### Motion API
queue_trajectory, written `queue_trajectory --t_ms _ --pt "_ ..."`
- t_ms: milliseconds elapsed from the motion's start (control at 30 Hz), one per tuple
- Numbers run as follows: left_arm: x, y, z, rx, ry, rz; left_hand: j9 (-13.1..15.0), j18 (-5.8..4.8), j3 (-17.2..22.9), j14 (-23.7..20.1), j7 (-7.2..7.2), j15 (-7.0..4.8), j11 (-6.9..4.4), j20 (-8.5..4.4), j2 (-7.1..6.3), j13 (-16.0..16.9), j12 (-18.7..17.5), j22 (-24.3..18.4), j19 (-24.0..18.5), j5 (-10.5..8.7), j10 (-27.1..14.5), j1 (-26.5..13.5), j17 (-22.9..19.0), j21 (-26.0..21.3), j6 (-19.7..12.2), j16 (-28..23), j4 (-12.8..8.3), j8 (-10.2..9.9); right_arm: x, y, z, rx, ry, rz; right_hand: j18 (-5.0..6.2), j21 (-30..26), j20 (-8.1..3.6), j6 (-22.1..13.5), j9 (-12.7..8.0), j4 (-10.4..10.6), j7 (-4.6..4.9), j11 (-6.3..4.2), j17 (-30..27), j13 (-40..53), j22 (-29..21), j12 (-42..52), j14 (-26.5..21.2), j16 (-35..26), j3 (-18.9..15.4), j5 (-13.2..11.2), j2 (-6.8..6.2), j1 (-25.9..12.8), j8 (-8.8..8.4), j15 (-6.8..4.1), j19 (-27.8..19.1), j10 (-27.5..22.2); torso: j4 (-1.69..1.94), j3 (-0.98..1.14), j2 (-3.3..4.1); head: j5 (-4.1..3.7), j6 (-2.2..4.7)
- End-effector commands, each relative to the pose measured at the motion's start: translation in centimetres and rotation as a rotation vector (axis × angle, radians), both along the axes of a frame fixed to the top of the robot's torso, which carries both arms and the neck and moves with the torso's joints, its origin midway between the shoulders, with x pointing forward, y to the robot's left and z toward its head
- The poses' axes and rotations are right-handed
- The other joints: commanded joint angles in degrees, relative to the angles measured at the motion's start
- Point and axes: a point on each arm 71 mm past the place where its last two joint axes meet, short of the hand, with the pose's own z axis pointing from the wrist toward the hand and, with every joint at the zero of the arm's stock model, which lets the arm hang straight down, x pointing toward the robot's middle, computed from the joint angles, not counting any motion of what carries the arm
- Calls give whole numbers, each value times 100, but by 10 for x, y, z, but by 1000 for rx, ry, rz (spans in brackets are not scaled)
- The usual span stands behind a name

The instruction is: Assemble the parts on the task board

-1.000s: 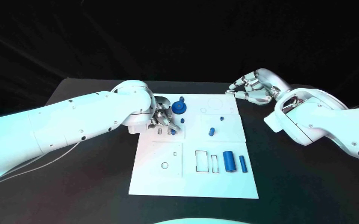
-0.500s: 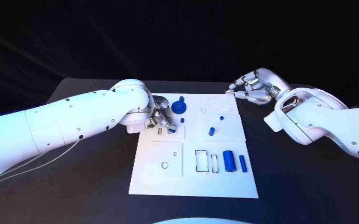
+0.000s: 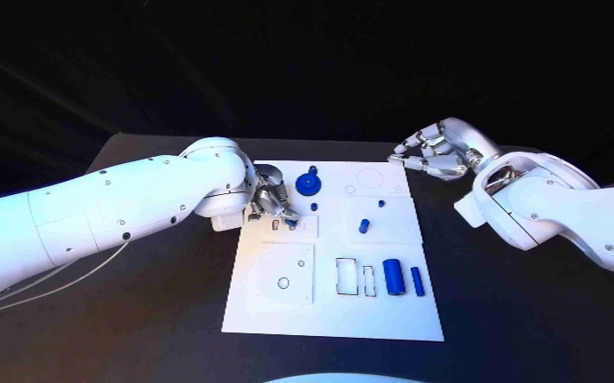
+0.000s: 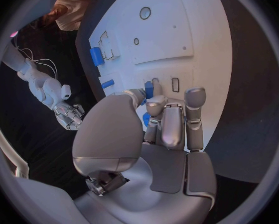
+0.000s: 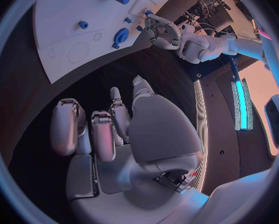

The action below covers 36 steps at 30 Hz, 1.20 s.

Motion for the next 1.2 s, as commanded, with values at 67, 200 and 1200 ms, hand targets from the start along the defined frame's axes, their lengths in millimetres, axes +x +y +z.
queue_trajectory --t_ms 67,200,1200 --pt "0 -1 4 -35 -54 32 38 -79 1184 146 -39 6 -16 -2 -79 -9 -10 43 24 -40 54 -79 7 55 70 22 -1153 55 0 0 0 -12 3 7 82 -30 -33 -14 10 2 -26 -6 992 37 346 24 478 -34 -42 32 8 -70 22 -30 3 24 6 -2 4 16 13" --pt "-1 -2 5 -37 -76 34 66 -81 1288 147 -53 -3 -28 -9 -125 1 6 58 29 -41 87 -151 8 69 100 24 -1207 88 0 0 -1 -12 4 7 82 -31 -34 -16 13 7 -27 -6 992 38 346 25 478 -34 -47 35 12 -79 25 -31 3 26 12 -1 3 15 9" --pt "-7 -2 -7 29 -121 15 178 -108 1729 150 -104 -40 -76 -59 -267 -30 69 229 105 -51 183 -513 11 182 63 24 -1395 384 0 -1 -1 -13 6 6 85 -43 -35 -19 21 19 -29 -7 983 30 339 20 476 -39 -57 48 20 -99 32 -32 -2 21 6 2 5 43 -54"
